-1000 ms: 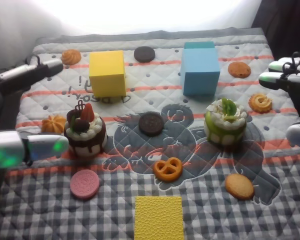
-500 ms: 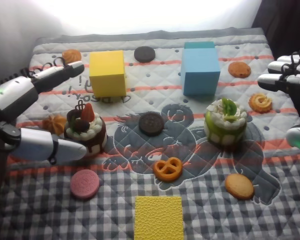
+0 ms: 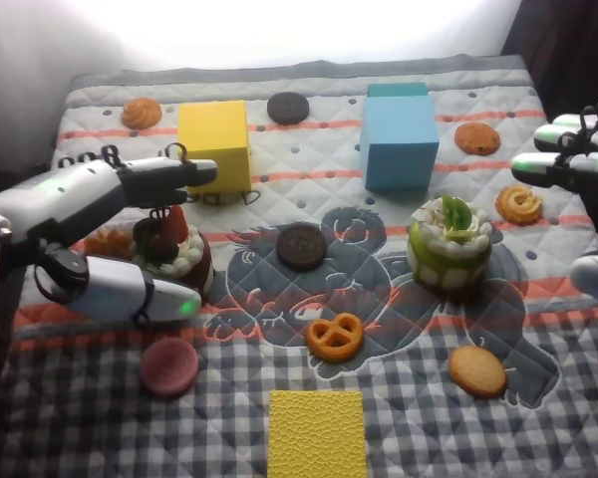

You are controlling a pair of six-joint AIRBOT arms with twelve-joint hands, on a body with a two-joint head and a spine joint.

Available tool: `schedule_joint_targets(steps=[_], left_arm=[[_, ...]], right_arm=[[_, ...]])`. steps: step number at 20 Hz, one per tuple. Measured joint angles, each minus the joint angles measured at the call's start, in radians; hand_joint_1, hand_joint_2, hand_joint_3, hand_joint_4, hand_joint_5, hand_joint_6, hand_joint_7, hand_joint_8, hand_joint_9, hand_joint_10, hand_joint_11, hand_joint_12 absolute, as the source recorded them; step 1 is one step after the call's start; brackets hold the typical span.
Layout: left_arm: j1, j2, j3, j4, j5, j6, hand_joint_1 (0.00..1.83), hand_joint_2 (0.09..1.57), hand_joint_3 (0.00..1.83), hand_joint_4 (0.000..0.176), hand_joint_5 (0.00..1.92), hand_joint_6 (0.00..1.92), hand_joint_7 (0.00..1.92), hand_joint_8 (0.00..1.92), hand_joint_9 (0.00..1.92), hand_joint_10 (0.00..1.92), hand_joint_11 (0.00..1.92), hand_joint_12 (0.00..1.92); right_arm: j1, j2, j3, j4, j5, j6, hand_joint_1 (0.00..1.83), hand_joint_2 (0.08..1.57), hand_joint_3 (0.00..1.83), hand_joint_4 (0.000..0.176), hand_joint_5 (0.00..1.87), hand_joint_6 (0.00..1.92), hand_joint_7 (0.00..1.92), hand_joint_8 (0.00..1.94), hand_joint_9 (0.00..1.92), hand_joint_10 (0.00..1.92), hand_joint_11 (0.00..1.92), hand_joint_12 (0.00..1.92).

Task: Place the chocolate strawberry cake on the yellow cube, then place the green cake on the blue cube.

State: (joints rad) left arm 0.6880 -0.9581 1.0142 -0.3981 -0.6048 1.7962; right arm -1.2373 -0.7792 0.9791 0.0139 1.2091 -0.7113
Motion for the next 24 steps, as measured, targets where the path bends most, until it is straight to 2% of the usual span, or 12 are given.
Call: schedule_joint_targets(steps=[3,5,7,9,10,11,13,14,15,16,18,24], left_arm=[[-0.014,-0.006,0.008,0.011,0.021,0.002,0.97,0.84,0.0,0.17,0.34,0.0,0.55,0.01,0.52,0.03,0.0,1.14],[-0.021,-0.006,0.008,0.012,0.026,0.002,1.01,0.85,0.0,0.156,0.36,0.0,0.6,0.02,0.56,0.04,0.0,1.31],[-0.024,-0.006,0.01,0.017,0.039,0.002,1.03,0.88,0.01,0.17,0.36,0.0,0.62,0.01,0.59,0.06,0.0,1.38],[-0.029,-0.006,0.017,0.017,0.049,0.002,1.11,0.91,0.01,0.128,0.44,0.01,0.7,0.03,0.66,0.1,0.0,1.47],[-0.032,-0.006,0.021,0.016,0.055,0.002,1.13,0.93,0.0,0.115,0.49,0.02,0.77,0.01,0.65,0.27,0.0,1.55],[-0.036,-0.006,0.023,0.017,0.058,0.002,1.19,0.96,0.0,0.079,0.59,0.02,0.86,0.01,0.57,0.65,0.02,1.62],[-0.042,-0.006,0.023,0.016,0.063,0.001,1.25,1.0,0.0,0.061,0.72,0.01,0.94,0.03,0.48,1.0,0.04,1.61],[-0.047,-0.006,0.023,0.018,0.066,0.002,1.33,1.08,0.01,0.025,0.78,0.01,0.95,0.84,0.45,1.15,0.06,1.64],[-0.05,-0.006,0.023,0.021,0.068,0.002,1.25,1.16,0.0,0.0,0.79,0.84,0.93,1.2,0.5,1.32,0.13,1.72],[-0.056,-0.006,0.023,0.023,0.074,0.002,1.23,1.19,0.0,0.0,0.77,1.03,0.89,1.35,0.49,1.43,0.15,1.78],[-0.061,-0.003,0.023,0.023,0.074,0.002,1.23,1.19,0.0,0.0,0.86,0.95,0.82,1.51,0.51,1.59,0.19,1.83],[-0.098,0.003,0.021,0.029,0.061,0.003,1.24,1.1,0.0,0.0,1.08,0.72,0.95,1.19,0.61,1.43,0.37,1.7]], right_arm=[[0.0,0.0,-0.001,0.0,-0.002,0.001,0.12,1.26,0.0,0.03,0.38,0.01,0.28,0.01,0.26,0.0,0.29,0.11],[-0.003,0.0,-0.001,0.001,-0.004,0.001,0.09,1.28,0.01,0.039,0.37,0.0,0.28,0.0,0.27,0.01,0.31,0.11],[-0.003,-0.002,-0.001,0.0,-0.002,0.003,0.07,1.28,0.0,0.044,0.38,0.01,0.28,0.0,0.27,0.01,0.32,0.11],[-0.003,-0.002,-0.001,0.0,-0.003,0.004,0.07,1.28,0.0,0.038,0.37,0.0,0.27,0.0,0.25,0.0,0.3,0.1],[-0.007,-0.002,-0.001,0.002,0.001,0.005,0.05,1.28,0.0,0.04,0.38,0.0,0.27,0.0,0.25,0.0,0.3,0.09],[-0.009,-0.002,-0.001,0.001,0.0,0.005,0.06,1.28,0.0,0.035,0.38,0.0,0.27,0.0,0.25,0.0,0.3,0.09],[-0.009,-0.004,-0.001,0.0,-0.002,0.006,0.06,1.28,0.0,0.031,0.38,0.01,0.27,0.0,0.26,0.0,0.32,0.09],[-0.009,-0.004,-0.001,0.0,-0.003,0.007,0.07,1.28,0.0,0.029,0.38,0.0,0.28,0.0,0.26,0.01,0.32,0.09],[-0.009,-0.004,-0.001,0.0,-0.003,0.008,0.07,1.29,0.01,0.038,0.37,0.0,0.27,0.0,0.27,0.01,0.32,0.09],[-0.011,-0.004,-0.001,0.0,0.0,0.008,0.07,1.29,0.0,0.035,0.37,0.0,0.27,0.0,0.27,0.01,0.32,0.09],[-0.014,-0.008,-0.001,0.001,-0.002,0.008,0.07,1.29,0.0,0.039,0.38,0.0,0.28,0.0,0.27,0.01,0.33,0.09],[-0.014,-0.008,-0.001,0.0,-0.002,0.008,0.05,1.29,0.0,0.013,0.38,0.0,0.27,0.0,0.28,0.0,0.35,0.09]])
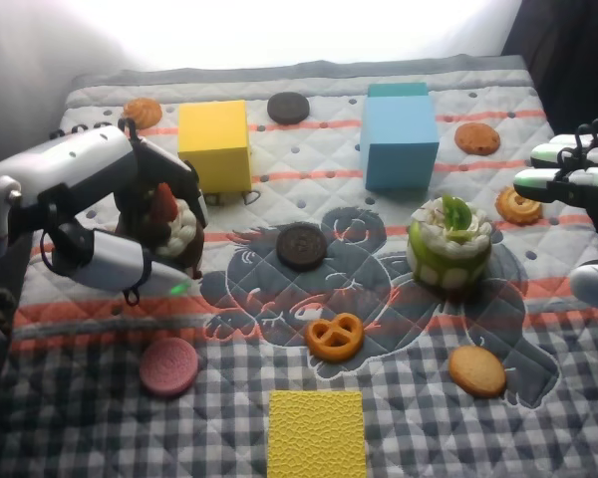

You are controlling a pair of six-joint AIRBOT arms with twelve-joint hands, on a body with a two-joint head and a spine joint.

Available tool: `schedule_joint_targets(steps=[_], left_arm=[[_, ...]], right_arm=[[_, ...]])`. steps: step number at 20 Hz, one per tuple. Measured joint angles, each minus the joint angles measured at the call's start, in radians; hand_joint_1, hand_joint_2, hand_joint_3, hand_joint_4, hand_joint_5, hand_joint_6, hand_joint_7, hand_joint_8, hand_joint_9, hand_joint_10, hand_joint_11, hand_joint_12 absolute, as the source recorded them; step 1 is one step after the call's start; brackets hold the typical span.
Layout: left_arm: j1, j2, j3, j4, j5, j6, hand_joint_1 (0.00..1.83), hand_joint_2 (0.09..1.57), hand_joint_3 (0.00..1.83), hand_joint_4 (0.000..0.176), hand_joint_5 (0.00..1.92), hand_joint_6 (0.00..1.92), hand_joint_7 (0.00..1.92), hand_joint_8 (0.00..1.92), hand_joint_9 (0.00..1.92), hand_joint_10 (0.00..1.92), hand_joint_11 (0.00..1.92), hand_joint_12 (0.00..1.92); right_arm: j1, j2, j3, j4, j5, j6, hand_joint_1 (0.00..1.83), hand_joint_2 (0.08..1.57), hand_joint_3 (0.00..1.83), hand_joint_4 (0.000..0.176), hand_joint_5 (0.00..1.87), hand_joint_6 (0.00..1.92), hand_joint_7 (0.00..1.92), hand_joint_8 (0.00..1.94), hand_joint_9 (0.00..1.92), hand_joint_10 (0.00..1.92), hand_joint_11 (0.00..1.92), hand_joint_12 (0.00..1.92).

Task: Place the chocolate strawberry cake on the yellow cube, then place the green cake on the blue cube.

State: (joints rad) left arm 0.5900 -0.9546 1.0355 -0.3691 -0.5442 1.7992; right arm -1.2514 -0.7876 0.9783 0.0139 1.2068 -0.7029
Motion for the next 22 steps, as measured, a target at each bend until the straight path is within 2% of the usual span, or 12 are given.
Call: schedule_joint_targets(steps=[2,4,5,6,8,9,11,14,16,18,21,22], left_arm=[[-0.025,0.0,0.0,0.014,-0.006,0.001,1.23,1.1,0.0,0.0,1.09,0.73,0.94,1.19,0.6,1.36,0.27,1.59],[-0.053,-0.001,0.004,0.024,-0.006,0.0,1.22,1.1,0.0,0.02,1.07,0.83,0.96,1.09,0.62,1.3,0.28,1.63],[-0.072,-0.008,0.018,0.027,-0.01,0.0,1.22,1.1,0.0,0.02,1.05,0.84,0.97,1.1,0.62,1.31,0.29,1.67],[-0.086,-0.015,0.034,0.025,-0.011,0.0,1.22,1.1,0.0,0.0,1.05,0.81,0.95,1.17,0.61,1.35,0.27,1.73],[-0.117,-0.035,0.065,0.016,-0.008,0.002,1.22,1.11,0.0,0.009,1.04,0.86,0.94,1.16,0.59,1.36,0.3,1.68],[-0.128,-0.042,0.074,0.012,-0.005,0.002,1.23,1.11,0.0,0.0,1.05,0.83,0.94,1.17,0.62,1.36,0.35,1.67],[-0.16,-0.054,0.093,0.013,0.002,0.001,1.22,1.11,0.0,0.001,1.0,0.89,0.95,1.16,0.68,1.33,0.46,1.65],[-0.217,-0.079,0.145,0.002,0.023,0.002,1.22,1.12,0.0,0.004,0.95,0.98,0.96,1.14,0.7,1.29,0.44,1.69],[-0.251,-0.103,0.188,-0.016,0.05,0.002,1.22,1.12,0.0,0.0,0.92,1.01,1.0,1.09,0.78,1.28,0.65,1.63],[-0.267,-0.114,0.21,-0.016,0.068,0.002,1.22,1.12,0.0,0.002,0.9,1.09,1.03,0.98,0.75,1.23,0.49,1.68],[-0.293,-0.148,0.261,-0.018,0.106,0.003,1.23,1.1,0.0,0.0,0.95,1.0,1.07,0.94,0.83,1.21,0.65,1.6],[-0.298,-0.161,0.278,-0.02,0.111,0.003,1.23,1.1,0.0,0.0,0.97,0.95,1.06,0.98,0.81,1.22,0.6,1.61]], right_arm=[[0.0,-0.002,0.001,0.001,0.001,0.0,0.04,1.29,0.0,0.014,0.37,0.0,0.27,0.0,0.29,0.01,0.35,0.09],[0.0,-0.004,0.003,0.0,-0.001,0.0,0.06,1.28,0.0,0.009,0.38,0.0,0.28,0.0,0.31,0.01,0.38,0.1],[0.0,-0.004,0.003,0.0,0.0,0.0,0.07,1.29,0.0,0.015,0.38,0.0,0.27,0.0,0.31,0.01,0.38,0.11],[0.0,-0.004,0.005,-0.001,0.0,0.0,0.06,1.29,0.0,0.02,0.38,0.0,0.27,0.0,0.32,0.01,0.4,0.11],[0.0,-0.004,0.007,0.0,0.0,0.0,0.08,1.3,0.0,0.004,0.38,0.0,0.28,0.0,0.33,0.01,0.4,0.11],[0.0,-0.004,0.007,0.001,0.0,0.0,0.08,1.29,0.0,0.008,0.38,0.0,0.28,0.0,0.33,0.01,0.39,0.11],[0.0,-0.004,0.007,0.0,0.0,0.0,0.09,1.3,0.0,0.0,0.39,0.0,0.28,0.0,0.32,0.01,0.39,0.11],[0.0,-0.004,0.007,0.001,0.0,0.0,0.08,1.29,0.0,0.0,0.39,0.0,0.28,0.0,0.32,0.0,0.39,0.1],[0.0,-0.008,0.009,0.001,0.0,0.001,0.08,1.29,0.0,0.0,0.38,0.0,0.27,0.0,0.31,0.0,0.37,0.09],[0.0,-0.011,0.011,0.0,0.0,0.0,0.07,1.3,0.0,0.0,0.37,0.0,0.26,0.0,0.31,0.0,0.38,0.09],[0.0,-0.014,0.013,-0.001,0.001,0.001,0.07,1.3,0.0,0.0,0.38,0.0,0.27,0.0,0.32,0.0,0.39,0.1],[0.0,-0.016,0.016,-0.001,0.001,0.0,0.08,1.3,0.0,0.0,0.38,0.0,0.27,0.0,0.32,0.0,0.39,0.09]])
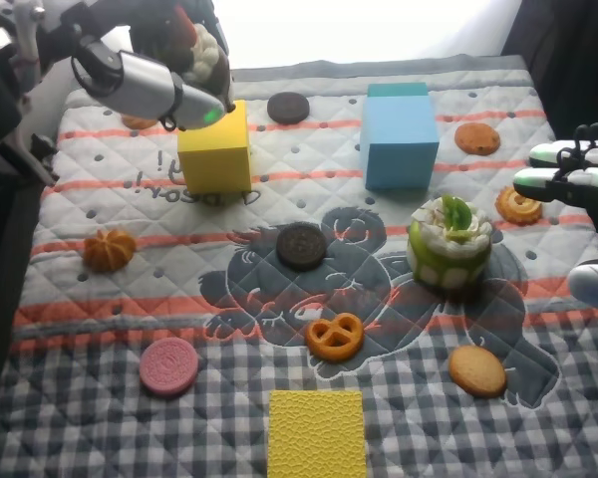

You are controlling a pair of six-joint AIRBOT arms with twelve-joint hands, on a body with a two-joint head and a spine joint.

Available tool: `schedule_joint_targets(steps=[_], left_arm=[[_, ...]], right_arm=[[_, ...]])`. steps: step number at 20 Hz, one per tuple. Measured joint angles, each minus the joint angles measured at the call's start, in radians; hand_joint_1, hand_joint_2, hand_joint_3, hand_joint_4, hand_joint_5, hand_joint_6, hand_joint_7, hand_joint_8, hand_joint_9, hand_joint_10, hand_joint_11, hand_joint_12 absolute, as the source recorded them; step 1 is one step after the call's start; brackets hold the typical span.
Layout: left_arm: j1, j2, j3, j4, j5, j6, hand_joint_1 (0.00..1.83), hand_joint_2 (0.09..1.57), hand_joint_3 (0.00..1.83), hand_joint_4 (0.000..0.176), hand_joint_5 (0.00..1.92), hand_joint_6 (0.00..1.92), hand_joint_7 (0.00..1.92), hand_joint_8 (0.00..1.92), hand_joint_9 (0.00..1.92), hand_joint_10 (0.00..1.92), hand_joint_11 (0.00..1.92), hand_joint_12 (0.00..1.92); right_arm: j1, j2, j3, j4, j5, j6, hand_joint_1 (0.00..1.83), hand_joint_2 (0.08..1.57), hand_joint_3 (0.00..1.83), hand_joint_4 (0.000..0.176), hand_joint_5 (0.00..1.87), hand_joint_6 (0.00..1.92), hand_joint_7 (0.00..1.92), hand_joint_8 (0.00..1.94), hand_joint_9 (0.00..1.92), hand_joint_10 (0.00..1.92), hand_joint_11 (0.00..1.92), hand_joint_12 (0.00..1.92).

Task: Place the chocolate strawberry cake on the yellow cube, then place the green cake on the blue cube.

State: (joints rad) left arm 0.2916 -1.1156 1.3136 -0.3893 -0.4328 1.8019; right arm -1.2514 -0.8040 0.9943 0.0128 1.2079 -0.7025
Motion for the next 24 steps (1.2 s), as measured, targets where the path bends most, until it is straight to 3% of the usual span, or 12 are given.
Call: schedule_joint_targets(steps=[2,4,6,7,9,12,16,18,21,22,23,24], left_arm=[[-0.003,-0.017,0.018,-0.006,0.01,-0.001,1.25,1.08,0.0,0.0,0.97,0.93,1.13,0.89,0.82,1.21,0.44,1.66],[-0.003,-0.034,0.029,-0.016,0.026,0.0,1.24,1.07,0.0,0.0,0.99,0.93,1.12,0.85,0.83,1.09,0.53,1.53],[-0.003,-0.047,0.039,-0.02,0.039,0.0,1.23,1.09,0.0,0.02,0.99,0.95,1.07,0.92,0.74,1.13,0.44,1.6],[-0.002,-0.05,0.043,-0.023,0.045,0.0,1.23,1.09,0.0,0.0,1.04,0.82,1.01,1.08,0.69,1.29,0.4,1.7],[0.003,-0.053,0.045,-0.034,0.047,0.0,1.23,1.1,0.0,0.0,1.08,0.74,0.95,1.16,0.61,1.31,0.28,1.7],[0.005,-0.054,0.059,-0.039,0.067,0.0,1.23,1.09,0.0,0.005,1.09,0.75,0.98,1.09,0.66,1.0,0.22,1.53],[0.011,-0.054,0.062,-0.039,0.075,0.0,1.24,1.11,0.0,0.0,1.1,0.64,0.92,1.26,0.6,1.21,0.2,1.73],[0.012,-0.054,0.062,-0.039,0.083,0.0,1.24,1.11,0.0,0.0,1.09,0.66,0.91,1.27,0.57,1.21,0.16,1.7],[0.012,-0.054,0.062,-0.039,0.082,0.0,1.23,1.12,0.0,0.0,1.06,0.73,0.91,1.25,0.61,0.97,0.12,1.55],[0.014,-0.054,0.062,-0.039,0.082,0.0,1.08,1.09,0.0,0.056,1.03,0.9,0.86,0.78,0.63,0.86,0.11,1.49],[0.016,-0.054,0.062,-0.039,0.082,0.0,1.08,1.09,0.0,0.056,1.03,0.9,0.86,0.78,0.63,0.86,0.11,1.49],[0.023,-0.055,0.062,-0.042,0.08,0.0,1.05,1.08,0.0,0.133,1.04,0.88,0.91,0.64,0.65,0.84,0.14,1.52]], right_arm=[[0.0,-0.003,0.003,-0.002,-0.002,0.0,0.1,1.3,0.0,0.0,0.38,0.0,0.28,0.0,0.34,0.01,0.41,0.1],[0.006,-0.005,0.005,-0.006,-0.002,0.002,0.08,1.3,0.0,0.0,0.38,0.0,0.28,0.0,0.34,0.01,0.42,0.1],[0.008,-0.005,0.005,-0.008,0.003,0.005,0.08,1.31,0.0,0.0,0.38,0.0,0.27,0.0,0.34,0.0,0.41,0.1],[0.008,-0.005,0.005,-0.009,0.002,0.006,0.08,1.31,0.0,0.0,0.38,0.0,0.27,0.0,0.33,0.0,0.4,0.09],[0.008,-0.005,0.005,-0.008,0.0,0.007,0.08,1.3,0.0,0.0,0.38,0.0,0.28,0.0,0.34,0.01,0.41,0.1],[0.008,-0.005,0.005,-0.01,-0.001,0.014,0.11,1.3,0.0,0.0,0.38,0.0,0.28,0.0,0.33,0.0,0.4,0.09],[0.016,-0.005,0.005,-0.023,0.003,0.019,0.07,1.3,0.0,0.0,0.37,0.0,0.28,0.0,0.33,0.0,0.39,0.09],[0.016,-0.005,0.005,-0.024,0.002,0.019,0.1,1.3,0.0,0.0,0.37,0.0,0.28,0.0,0.31,0.0,0.37,0.08],[0.016,-0.005,0.005,-0.024,0.003,0.019,0.09,1.31,0.0,0.0,0.37,0.0,0.28,0.0,0.32,0.01,0.38,0.08],[0.016,-0.005,0.005,-0.024,0.002,0.019,0.08,1.31,0.0,0.0,0.37,0.0,0.28,0.0,0.33,0.01,0.39,0.09],[0.016,-0.005,0.005,-0.024,0.002,0.019,0.08,1.31,0.0,0.0,0.37,0.0,0.28,0.0,0.33,0.01,0.39,0.09],[0.016,-0.005,0.005,-0.024,0.002,0.019,0.09,1.31,0.0,0.0,0.38,0.0,0.28,0.0,0.33,0.0,0.38,0.08]])
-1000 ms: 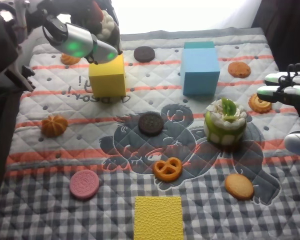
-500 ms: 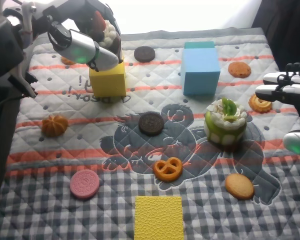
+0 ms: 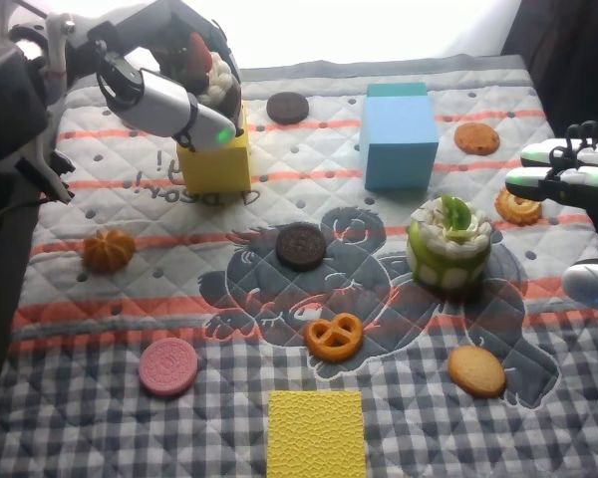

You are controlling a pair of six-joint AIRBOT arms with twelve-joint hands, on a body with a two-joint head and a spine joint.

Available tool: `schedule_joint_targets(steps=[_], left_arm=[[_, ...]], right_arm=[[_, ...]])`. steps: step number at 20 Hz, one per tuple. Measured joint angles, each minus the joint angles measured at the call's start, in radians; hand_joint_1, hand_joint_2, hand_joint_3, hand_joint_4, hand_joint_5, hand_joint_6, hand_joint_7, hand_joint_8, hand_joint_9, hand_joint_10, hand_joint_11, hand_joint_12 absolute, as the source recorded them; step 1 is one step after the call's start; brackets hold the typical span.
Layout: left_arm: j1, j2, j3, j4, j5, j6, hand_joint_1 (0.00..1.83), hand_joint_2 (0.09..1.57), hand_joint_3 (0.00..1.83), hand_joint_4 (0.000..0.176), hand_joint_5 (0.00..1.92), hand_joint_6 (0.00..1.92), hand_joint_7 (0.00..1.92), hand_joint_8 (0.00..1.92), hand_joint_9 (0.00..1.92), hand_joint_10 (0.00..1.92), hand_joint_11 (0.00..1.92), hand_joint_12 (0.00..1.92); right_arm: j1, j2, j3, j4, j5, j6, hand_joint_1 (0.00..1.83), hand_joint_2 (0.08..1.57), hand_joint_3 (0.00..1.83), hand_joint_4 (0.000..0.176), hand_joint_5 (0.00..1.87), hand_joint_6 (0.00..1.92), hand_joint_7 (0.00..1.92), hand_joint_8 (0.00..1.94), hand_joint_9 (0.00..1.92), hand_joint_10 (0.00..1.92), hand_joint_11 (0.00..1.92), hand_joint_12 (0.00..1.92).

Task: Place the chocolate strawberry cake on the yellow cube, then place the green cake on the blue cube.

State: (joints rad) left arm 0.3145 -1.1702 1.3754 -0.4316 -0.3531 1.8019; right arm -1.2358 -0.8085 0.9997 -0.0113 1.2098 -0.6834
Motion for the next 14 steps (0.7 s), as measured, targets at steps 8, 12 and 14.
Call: schedule_joint_targets(steps=[8,12,14], left_arm=[[0.004,0.0,0.0,-0.006,0.009,0.0,1.01,0.97,0.0,0.0,0.94,0.44,0.93,0.52,0.69,0.79,0.28,1.46],[0.005,0.0,0.0,-0.006,0.008,0.0,1.0,0.94,0.0,0.0,1.0,0.02,0.98,0.34,0.67,0.78,0.21,1.53],[0.005,0.0,0.0,-0.006,0.008,0.0,1.01,0.92,0.0,0.0,1.01,0.01,0.98,0.36,0.65,0.87,0.2,1.56]], right_arm=[[0.0,0.0,0.0,0.0,0.0,0.002,0.1,1.31,0.0,0.0,0.38,0.0,0.28,0.0,0.32,0.0,0.36,0.07],[0.0,0.0,0.0,0.0,0.0,0.002,0.12,1.31,0.0,0.0,0.37,0.0,0.27,0.0,0.32,0.0,0.37,0.08],[0.0,0.0,0.0,0.0,0.0,0.003,0.11,1.3,0.0,0.0,0.37,0.0,0.28,0.0,0.33,0.0,0.38,0.08]])
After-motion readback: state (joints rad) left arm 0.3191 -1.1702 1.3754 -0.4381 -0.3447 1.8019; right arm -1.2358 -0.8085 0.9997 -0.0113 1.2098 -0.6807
